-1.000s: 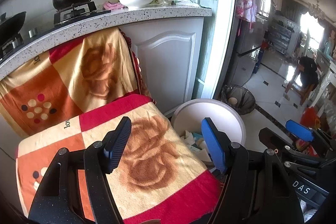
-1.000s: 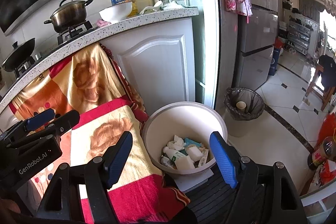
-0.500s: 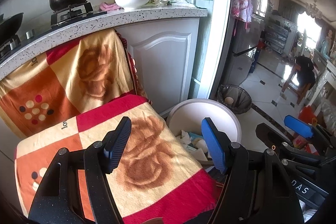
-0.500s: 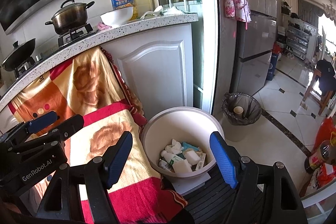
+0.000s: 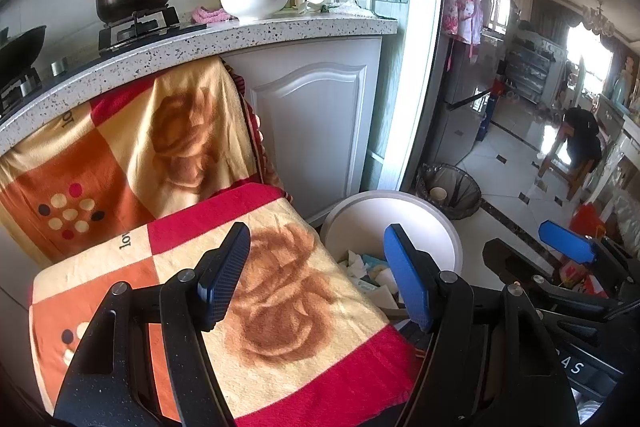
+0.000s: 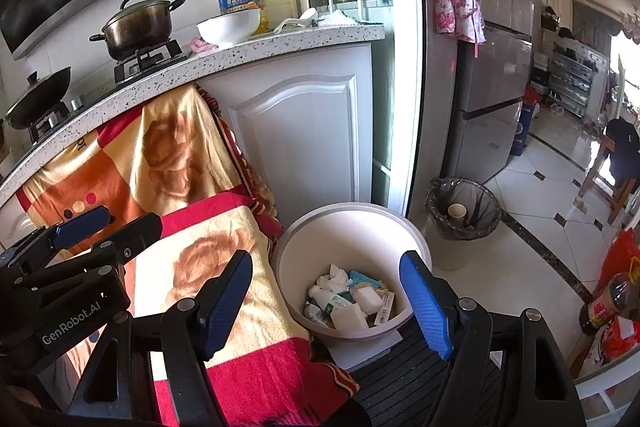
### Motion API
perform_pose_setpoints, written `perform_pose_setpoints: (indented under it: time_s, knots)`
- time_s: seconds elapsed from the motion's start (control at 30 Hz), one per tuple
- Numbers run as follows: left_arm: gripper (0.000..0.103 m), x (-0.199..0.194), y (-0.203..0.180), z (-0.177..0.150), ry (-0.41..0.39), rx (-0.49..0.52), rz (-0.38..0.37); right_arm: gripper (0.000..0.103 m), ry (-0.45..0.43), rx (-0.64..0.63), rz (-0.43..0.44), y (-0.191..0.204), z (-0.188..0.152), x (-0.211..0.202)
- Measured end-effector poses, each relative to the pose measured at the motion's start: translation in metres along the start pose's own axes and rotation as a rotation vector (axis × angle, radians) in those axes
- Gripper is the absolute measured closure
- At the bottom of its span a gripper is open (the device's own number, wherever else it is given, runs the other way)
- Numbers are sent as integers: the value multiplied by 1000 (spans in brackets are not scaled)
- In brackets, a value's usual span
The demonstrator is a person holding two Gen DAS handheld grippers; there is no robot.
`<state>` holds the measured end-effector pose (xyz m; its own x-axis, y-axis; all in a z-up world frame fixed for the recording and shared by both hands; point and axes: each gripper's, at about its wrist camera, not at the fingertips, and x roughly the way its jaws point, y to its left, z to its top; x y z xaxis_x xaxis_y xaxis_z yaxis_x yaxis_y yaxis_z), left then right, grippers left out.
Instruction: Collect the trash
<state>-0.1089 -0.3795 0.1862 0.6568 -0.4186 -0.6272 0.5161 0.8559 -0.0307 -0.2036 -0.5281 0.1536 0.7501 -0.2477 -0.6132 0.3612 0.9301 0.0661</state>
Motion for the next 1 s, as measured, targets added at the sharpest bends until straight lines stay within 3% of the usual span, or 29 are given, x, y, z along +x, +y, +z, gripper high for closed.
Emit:
perform_pose_setpoints:
  time_s: [1.0]
  knots:
    - [35,5,-3,-1,16,1,-3,29,13,-8,-17,-4,0,4]
